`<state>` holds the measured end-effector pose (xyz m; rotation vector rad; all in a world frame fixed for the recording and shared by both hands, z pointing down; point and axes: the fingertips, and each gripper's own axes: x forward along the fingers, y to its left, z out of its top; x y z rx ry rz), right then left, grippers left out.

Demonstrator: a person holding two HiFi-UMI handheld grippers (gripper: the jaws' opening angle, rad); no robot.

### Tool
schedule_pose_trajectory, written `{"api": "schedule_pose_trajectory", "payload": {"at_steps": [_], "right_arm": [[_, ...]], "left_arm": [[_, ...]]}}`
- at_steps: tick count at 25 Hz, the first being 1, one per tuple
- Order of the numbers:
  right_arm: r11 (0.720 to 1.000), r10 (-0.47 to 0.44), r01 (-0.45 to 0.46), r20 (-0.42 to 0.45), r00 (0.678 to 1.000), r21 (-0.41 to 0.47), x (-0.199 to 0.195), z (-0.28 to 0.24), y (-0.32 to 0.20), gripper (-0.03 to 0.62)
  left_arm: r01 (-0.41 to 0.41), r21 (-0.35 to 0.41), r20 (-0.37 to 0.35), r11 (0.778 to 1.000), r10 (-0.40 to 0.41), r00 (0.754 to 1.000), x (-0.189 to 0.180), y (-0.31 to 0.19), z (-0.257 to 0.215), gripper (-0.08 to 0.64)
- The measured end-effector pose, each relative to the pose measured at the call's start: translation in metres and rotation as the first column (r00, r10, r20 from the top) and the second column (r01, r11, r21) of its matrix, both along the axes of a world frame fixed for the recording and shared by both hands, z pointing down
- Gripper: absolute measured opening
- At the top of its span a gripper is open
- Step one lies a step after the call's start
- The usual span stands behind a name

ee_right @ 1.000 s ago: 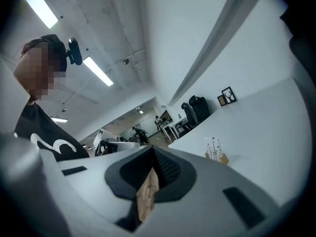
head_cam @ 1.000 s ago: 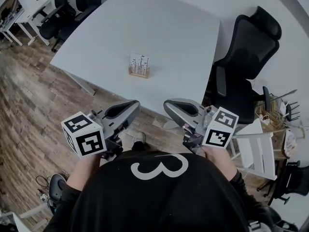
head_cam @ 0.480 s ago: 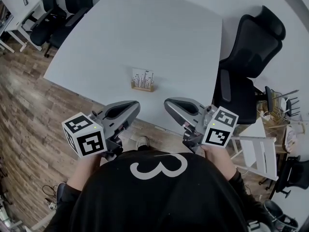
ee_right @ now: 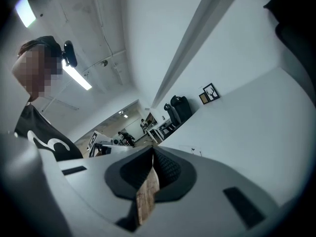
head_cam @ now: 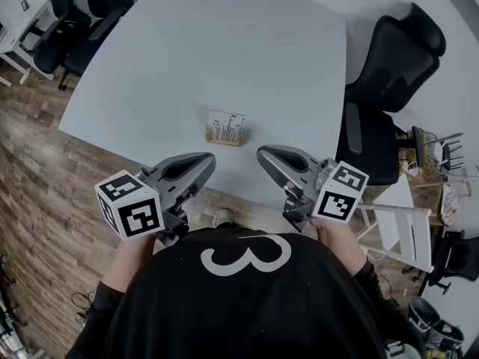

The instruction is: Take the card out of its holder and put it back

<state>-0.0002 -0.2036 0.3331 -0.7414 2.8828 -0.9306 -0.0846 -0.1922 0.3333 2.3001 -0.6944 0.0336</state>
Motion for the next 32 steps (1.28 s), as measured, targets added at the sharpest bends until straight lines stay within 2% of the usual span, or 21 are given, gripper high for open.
{"api": "schedule_pose_trajectory", "payload": {"at_steps": [9, 14, 16, 19, 23, 27, 32], "right_arm": [[1.000, 0.023, -0.022, -0.062, 0.998, 0.019, 0.006, 0.025, -0.036, 0.014], [0.997, -0.026, 0.035, -0.128, 0.991, 0.068, 0.000, 0.044, -0.051, 0.028], [0.995, -0.041, 0.055, -0.162, 0.986, 0.086, -0.002, 0.054, -0.055, 0.072], [0.993, -0.035, 0.057, -0.204, 0.978, 0.103, -0.003, 0.067, -0.064, 0.098], [0.993, -0.041, 0.064, -0.233, 0.972, 0.094, -0.010, 0.091, -0.070, 0.109], [0.989, -0.041, 0.080, -0.286, 0.957, 0.126, -0.016, 0.106, -0.075, 0.109], [0.990, -0.045, 0.081, -0.292, 0.955, 0.112, -0.021, 0.118, -0.081, 0.109]], "left_arm": [[-0.012, -0.036, 0.011, 0.999, 0.012, 1.000, -0.011, -0.020, 0.018, 0.011], [-0.007, -0.067, 0.019, 0.998, 0.008, 1.000, -0.018, -0.031, 0.031, 0.011], [-0.004, -0.075, 0.023, 0.997, 0.005, 1.000, -0.021, -0.035, 0.036, 0.011], [0.006, -0.094, 0.030, 0.996, -0.003, 1.000, -0.024, -0.041, 0.042, 0.011], [0.013, -0.111, 0.029, 0.994, -0.010, 1.000, -0.029, -0.047, 0.052, 0.011], [0.024, -0.122, 0.037, 0.992, -0.019, 0.999, -0.034, -0.048, 0.057, 0.011], [0.036, -0.132, 0.046, 0.991, -0.030, 0.998, -0.040, -0.051, 0.063, 0.011]]}}
